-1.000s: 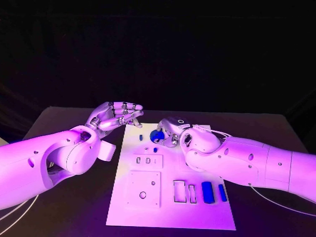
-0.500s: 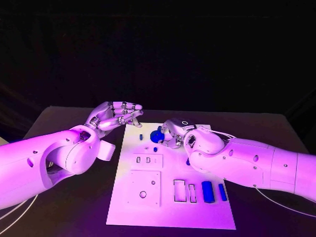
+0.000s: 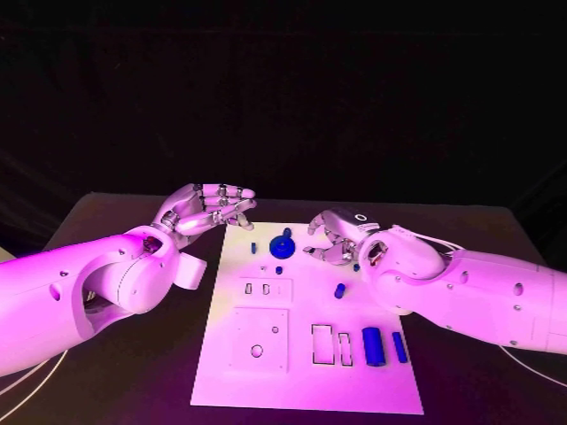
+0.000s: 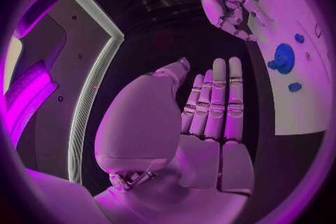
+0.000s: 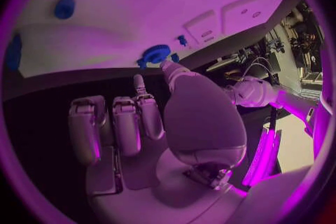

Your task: Assemble the parts on the task board

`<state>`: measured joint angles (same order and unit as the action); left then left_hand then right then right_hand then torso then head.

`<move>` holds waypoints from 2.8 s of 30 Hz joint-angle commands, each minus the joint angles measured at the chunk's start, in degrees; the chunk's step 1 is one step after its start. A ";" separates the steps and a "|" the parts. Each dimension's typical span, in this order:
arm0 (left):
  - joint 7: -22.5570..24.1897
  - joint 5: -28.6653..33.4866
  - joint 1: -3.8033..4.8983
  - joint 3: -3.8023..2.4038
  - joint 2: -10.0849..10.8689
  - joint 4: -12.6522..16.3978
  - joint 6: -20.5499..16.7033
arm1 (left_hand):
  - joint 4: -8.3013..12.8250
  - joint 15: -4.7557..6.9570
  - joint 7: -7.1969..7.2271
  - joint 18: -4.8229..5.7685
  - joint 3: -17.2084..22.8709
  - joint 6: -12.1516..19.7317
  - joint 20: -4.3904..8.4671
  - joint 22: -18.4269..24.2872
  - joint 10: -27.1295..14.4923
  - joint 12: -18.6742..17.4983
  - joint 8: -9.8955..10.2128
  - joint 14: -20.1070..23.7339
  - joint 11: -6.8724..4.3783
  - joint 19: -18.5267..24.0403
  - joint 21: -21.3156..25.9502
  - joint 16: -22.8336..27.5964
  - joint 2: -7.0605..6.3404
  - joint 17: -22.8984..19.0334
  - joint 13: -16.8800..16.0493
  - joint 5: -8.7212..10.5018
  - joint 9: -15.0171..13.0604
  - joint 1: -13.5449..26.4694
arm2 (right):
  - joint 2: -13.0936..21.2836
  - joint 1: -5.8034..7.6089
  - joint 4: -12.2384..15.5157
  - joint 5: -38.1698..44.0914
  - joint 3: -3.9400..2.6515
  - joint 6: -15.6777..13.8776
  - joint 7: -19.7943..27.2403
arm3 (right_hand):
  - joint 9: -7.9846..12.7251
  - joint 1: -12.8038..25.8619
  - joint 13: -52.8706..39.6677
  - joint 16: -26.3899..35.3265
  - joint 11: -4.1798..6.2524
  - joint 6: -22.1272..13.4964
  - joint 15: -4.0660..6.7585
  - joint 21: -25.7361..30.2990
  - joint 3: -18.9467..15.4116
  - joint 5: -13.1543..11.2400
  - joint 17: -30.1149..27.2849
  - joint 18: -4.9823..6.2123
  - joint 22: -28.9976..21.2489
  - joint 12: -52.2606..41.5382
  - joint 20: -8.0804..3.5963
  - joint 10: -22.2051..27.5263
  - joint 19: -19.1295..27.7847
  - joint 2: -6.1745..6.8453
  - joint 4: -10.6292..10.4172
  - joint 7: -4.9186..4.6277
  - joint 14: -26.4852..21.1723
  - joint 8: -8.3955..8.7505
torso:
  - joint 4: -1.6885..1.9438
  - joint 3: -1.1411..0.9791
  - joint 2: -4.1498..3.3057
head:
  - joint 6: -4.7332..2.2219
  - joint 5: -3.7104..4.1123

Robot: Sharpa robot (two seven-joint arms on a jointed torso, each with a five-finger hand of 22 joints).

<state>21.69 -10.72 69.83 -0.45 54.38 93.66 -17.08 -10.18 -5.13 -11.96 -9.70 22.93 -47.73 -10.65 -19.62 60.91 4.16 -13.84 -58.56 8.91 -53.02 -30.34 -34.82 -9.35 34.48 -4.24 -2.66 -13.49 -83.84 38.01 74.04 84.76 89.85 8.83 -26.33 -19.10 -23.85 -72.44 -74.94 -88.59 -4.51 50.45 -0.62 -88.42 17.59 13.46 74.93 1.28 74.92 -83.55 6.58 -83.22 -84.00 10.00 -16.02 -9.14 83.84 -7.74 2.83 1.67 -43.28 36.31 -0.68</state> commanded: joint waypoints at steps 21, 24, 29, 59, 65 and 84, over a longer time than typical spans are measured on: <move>0.52 -0.20 0.02 0.07 -1.04 -0.89 1.47 | 0.22 -0.04 -0.26 -0.33 0.06 0.29 -0.16 -0.21 -0.38 -0.29 0.24 0.41 0.02 0.61 -0.34 -0.15 -0.08 0.04 0.07 -0.13 -0.09 -0.39 | 14.58 2.26 -2.24 -17.04 -0.02 6.91 21.42 | 1.33 -9.38 -6.89 -0.22 -0.78 -1.28 -0.32 0.93 0.73 -3.52 11.21 -0.57 13.03 1.00 0.26 1.08 -4.48 3.13 4.69 -1.05 5.28 1.93 | -0.96 -0.50 0.64 | -0.17 1.49; 0.50 -0.20 0.01 0.07 -1.08 -0.96 1.54 | 0.22 -0.04 -0.25 -0.32 0.07 0.30 -0.17 -0.24 -0.38 -0.28 0.25 0.44 0.02 0.66 -0.37 -0.15 -0.08 0.04 0.07 -0.13 -0.09 -0.38 | 14.33 1.71 -3.53 -16.55 0.00 6.41 21.82 | 1.39 -9.65 -6.96 -0.24 -0.80 -1.39 -0.35 0.86 0.70 -3.29 11.27 -0.59 13.10 0.94 0.28 1.01 -4.53 2.98 4.75 -1.08 5.29 2.03 | -1.02 -0.51 0.64 | 0.00 1.56; 0.46 -0.20 0.00 0.07 -1.07 -1.09 1.66 | 0.22 -0.04 -0.25 -0.32 0.07 0.30 -0.17 -0.24 -0.38 -0.28 0.25 0.44 0.02 0.66 -0.37 -0.15 -0.08 0.04 0.07 -0.13 -0.09 -0.38 | 13.85 0.94 -5.31 -16.18 0.01 6.77 22.14 | 1.41 -9.89 -6.94 -0.24 -0.84 -1.35 -0.38 0.92 0.69 -2.88 11.28 -0.58 13.06 0.95 0.31 1.03 -4.49 2.85 4.79 -1.12 5.29 2.04 | -0.96 -0.36 0.69 | 0.26 1.60; 0.54 -0.20 0.00 0.07 -0.57 -1.85 1.71 | 0.23 -0.04 -0.27 -0.32 0.11 0.30 -0.17 -0.33 -0.41 -0.29 0.27 0.47 0.03 0.78 -0.47 -0.18 -0.02 0.05 0.07 -0.13 -0.10 -0.38 | 10.33 -1.83 -9.80 -16.44 0.00 7.83 21.52 | 1.36 -10.00 -7.43 -0.28 -0.82 -0.50 -0.39 0.81 1.04 -2.14 11.40 -0.61 13.16 0.50 0.35 0.53 -4.56 2.08 4.53 -1.09 5.32 1.71 | -1.01 -0.40 0.70 | 0.89 1.62; 0.51 -0.20 0.00 0.07 -0.50 -1.87 1.73 | 0.23 -0.04 -0.27 -0.32 0.11 0.30 -0.17 -0.33 -0.41 -0.29 0.27 0.47 0.03 0.78 -0.47 -0.18 -0.02 0.05 0.07 -0.13 -0.10 -0.38 | 9.89 -1.99 -10.26 -16.44 0.00 7.81 21.19 | 1.35 -9.97 -7.47 -0.28 -0.80 -0.32 -0.38 0.73 1.19 -2.07 11.43 -0.63 13.23 0.46 0.35 0.49 -4.62 1.89 4.45 -1.07 5.32 1.64 | -1.08 -0.42 0.73 | 0.98 1.54; 0.34 -0.20 0.00 0.07 -0.32 -1.81 1.95 | 0.23 -0.04 -0.27 -0.32 0.11 0.30 -0.17 -0.33 -0.41 -0.29 0.27 0.47 0.03 0.78 -0.47 -0.18 -0.02 0.05 0.07 -0.13 -0.10 -0.38 | 9.54 -2.15 -11.09 -16.33 0.00 6.98 20.74 | 1.01 -9.77 -8.05 -0.34 -0.06 3.39 0.27 0.42 3.87 -1.59 11.63 -0.71 13.51 -0.10 -0.13 -0.20 -4.82 0.55 4.31 -0.24 5.37 -0.30 | -1.09 -0.44 0.75 | 1.15 1.54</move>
<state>21.69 -10.78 69.79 -0.35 54.11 91.73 -16.25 -10.18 -5.13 -11.96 -9.69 22.93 -47.73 -10.65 -19.87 60.92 4.16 -13.84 -58.56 8.91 -52.62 -30.57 -34.82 -9.35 34.45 -4.24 -2.66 -13.51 -83.84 47.61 71.92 73.75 72.94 8.83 -19.02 1.80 -22.82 -82.18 -74.91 -88.58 -4.61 53.60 -0.62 -87.76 21.13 11.53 74.94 1.27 74.92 -83.36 6.58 -83.12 -84.00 10.85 -11.69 -9.47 83.84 -7.97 1.74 1.24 -42.53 37.47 0.86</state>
